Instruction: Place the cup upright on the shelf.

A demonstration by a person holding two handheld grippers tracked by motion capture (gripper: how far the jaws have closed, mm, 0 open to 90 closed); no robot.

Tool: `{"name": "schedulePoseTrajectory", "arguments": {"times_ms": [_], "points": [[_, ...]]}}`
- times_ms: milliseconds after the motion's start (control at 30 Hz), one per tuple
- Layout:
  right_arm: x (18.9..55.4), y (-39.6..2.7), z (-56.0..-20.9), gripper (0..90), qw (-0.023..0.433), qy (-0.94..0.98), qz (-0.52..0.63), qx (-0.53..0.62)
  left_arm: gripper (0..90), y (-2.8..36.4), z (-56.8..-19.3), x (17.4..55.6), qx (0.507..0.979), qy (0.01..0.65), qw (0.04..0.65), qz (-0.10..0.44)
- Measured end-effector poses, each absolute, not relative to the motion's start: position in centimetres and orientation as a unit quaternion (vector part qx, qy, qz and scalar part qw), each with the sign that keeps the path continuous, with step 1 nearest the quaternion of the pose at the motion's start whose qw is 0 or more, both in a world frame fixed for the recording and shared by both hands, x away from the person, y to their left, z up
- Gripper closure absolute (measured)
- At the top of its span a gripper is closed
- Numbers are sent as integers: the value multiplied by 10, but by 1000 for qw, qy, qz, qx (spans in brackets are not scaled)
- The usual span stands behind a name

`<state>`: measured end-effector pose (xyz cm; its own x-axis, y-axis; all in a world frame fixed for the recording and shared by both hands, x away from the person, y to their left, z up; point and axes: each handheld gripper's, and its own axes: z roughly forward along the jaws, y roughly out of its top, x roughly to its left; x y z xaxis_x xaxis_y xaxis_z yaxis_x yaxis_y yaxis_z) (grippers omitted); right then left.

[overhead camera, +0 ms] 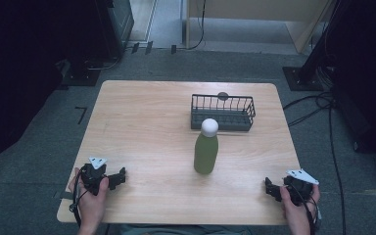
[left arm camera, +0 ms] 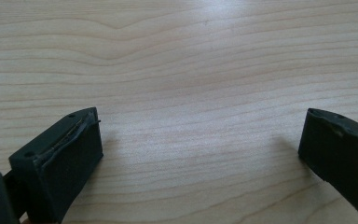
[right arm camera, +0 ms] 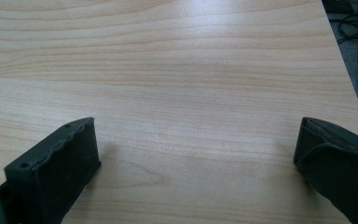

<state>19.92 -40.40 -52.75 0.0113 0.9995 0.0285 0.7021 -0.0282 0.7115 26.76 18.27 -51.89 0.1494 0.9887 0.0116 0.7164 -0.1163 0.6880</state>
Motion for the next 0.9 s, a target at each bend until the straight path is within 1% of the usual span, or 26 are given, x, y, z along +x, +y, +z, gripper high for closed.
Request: {"name": "schedulePoseTrajectory", "arguments": {"times_ms": [133,167,233,267,433,600,900], "points": [[199,-404,-527,0,265,644,281,660,0,183,-519,268,705,604,278,245],[199,-404,-527,22,266,643,282,660,0,183,-519,268,705,604,278,245],[197,-404,-526,104,273,636,291,660,0,183,-519,268,705,604,277,245],[196,-404,-525,110,277,633,294,661,0,183,-519,268,705,604,277,245],[193,-401,-513,98,285,632,313,649,0,183,-519,268,705,604,277,246],[193,-396,-500,98,284,626,335,644,0,183,-519,268,705,604,277,246],[194,-376,-473,101,281,640,372,611,0,183,-519,268,705,604,277,246]]}}
